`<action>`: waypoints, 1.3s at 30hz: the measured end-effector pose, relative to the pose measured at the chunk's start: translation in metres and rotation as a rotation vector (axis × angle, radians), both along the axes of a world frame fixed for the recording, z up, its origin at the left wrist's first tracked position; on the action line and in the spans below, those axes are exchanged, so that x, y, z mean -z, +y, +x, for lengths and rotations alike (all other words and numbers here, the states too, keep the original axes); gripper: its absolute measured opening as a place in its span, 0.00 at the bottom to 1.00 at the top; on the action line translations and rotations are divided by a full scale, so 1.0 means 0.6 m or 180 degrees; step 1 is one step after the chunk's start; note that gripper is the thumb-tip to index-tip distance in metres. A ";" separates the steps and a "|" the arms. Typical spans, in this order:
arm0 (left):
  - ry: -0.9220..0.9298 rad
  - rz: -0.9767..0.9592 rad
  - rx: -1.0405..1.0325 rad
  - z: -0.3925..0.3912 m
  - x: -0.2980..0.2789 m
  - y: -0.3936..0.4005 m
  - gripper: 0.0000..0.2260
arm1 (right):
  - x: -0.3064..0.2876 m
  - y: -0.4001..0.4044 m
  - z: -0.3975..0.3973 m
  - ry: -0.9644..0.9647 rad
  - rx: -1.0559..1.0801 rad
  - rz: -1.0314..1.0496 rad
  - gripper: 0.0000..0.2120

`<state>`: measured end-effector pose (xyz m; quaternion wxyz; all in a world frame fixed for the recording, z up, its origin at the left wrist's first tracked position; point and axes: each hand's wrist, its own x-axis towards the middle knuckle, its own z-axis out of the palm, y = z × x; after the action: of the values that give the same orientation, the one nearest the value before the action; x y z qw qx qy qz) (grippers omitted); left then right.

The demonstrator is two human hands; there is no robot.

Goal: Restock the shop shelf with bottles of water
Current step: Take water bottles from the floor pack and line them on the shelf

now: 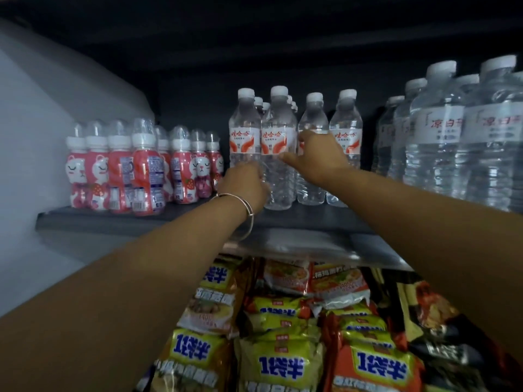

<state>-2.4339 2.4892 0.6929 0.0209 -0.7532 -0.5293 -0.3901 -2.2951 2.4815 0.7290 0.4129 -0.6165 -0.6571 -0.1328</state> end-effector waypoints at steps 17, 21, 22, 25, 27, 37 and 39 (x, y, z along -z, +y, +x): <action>0.1055 -0.0003 -0.0493 0.148 0.405 -0.359 0.23 | 0.471 -0.374 0.138 -0.1681 -0.0139 -0.0486 0.28; 0.1163 -0.0458 -0.0263 0.158 0.583 -0.409 0.27 | 0.660 -0.415 0.161 -0.1645 -0.0379 -0.0805 0.27; 0.1198 -0.0562 -0.0221 0.159 0.630 -0.417 0.27 | 0.710 -0.424 0.164 -0.1607 -0.0410 -0.0905 0.26; 0.1212 -0.0821 -0.0164 0.164 0.781 -0.436 0.26 | 0.863 -0.448 0.168 -0.1434 -0.0517 -0.1181 0.26; 0.1208 -0.0678 -0.0040 0.164 0.888 -0.449 0.27 | 0.969 -0.461 0.167 -0.1301 -0.0531 -0.1281 0.25; 0.1332 -0.1521 0.0131 0.100 1.413 -0.513 0.23 | 1.476 -0.511 0.091 -0.1123 -0.0697 -0.2783 0.33; 0.1403 -0.1881 0.0115 0.082 1.486 -0.523 0.25 | 1.560 -0.523 0.077 -0.1064 -0.0877 -0.3124 0.31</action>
<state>-2.3848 2.1751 -0.1989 -0.0910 -0.8019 -0.5885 -0.0491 -2.2490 2.1677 -0.2067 -0.0204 -0.6156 -0.7736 0.1491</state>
